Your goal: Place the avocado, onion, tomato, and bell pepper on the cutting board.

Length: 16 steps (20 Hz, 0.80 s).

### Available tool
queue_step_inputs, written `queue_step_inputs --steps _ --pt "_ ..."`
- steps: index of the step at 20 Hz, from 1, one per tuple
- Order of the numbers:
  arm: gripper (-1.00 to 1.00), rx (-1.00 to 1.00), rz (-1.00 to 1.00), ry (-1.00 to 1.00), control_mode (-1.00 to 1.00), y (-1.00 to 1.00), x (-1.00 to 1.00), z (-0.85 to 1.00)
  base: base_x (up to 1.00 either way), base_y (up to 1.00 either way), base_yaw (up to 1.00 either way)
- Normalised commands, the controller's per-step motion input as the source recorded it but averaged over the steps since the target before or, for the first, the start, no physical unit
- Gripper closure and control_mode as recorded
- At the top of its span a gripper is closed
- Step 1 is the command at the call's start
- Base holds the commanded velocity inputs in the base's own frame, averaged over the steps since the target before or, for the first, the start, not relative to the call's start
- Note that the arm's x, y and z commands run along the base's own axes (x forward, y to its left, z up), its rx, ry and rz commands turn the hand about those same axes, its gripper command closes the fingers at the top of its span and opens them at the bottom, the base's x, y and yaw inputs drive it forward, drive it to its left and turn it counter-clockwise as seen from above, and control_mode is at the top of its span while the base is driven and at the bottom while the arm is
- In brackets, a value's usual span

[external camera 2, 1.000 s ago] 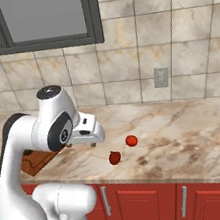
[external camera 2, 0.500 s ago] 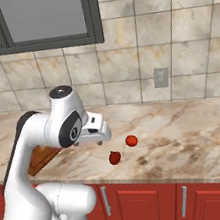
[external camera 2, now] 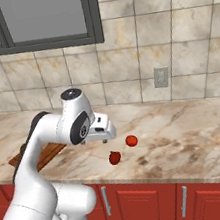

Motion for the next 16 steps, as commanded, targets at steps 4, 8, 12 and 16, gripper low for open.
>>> queue_step_inputs --steps 4,8,12,16 --pt "-1.00 0.00 0.00 0.00 -1.00 -0.18 0.31 -0.32 0.00 0.00 0.00" --pt "-1.00 0.00 0.00 0.00 -1.00 -0.11 0.36 -0.32 0.00 0.00 0.00" --pt "-1.00 0.00 0.00 0.00 -1.00 -0.12 0.22 -0.23 0.00 0.00 0.00" --pt "-1.00 0.00 0.00 0.00 -1.00 -0.13 0.10 -0.24 0.00 0.00 0.00"
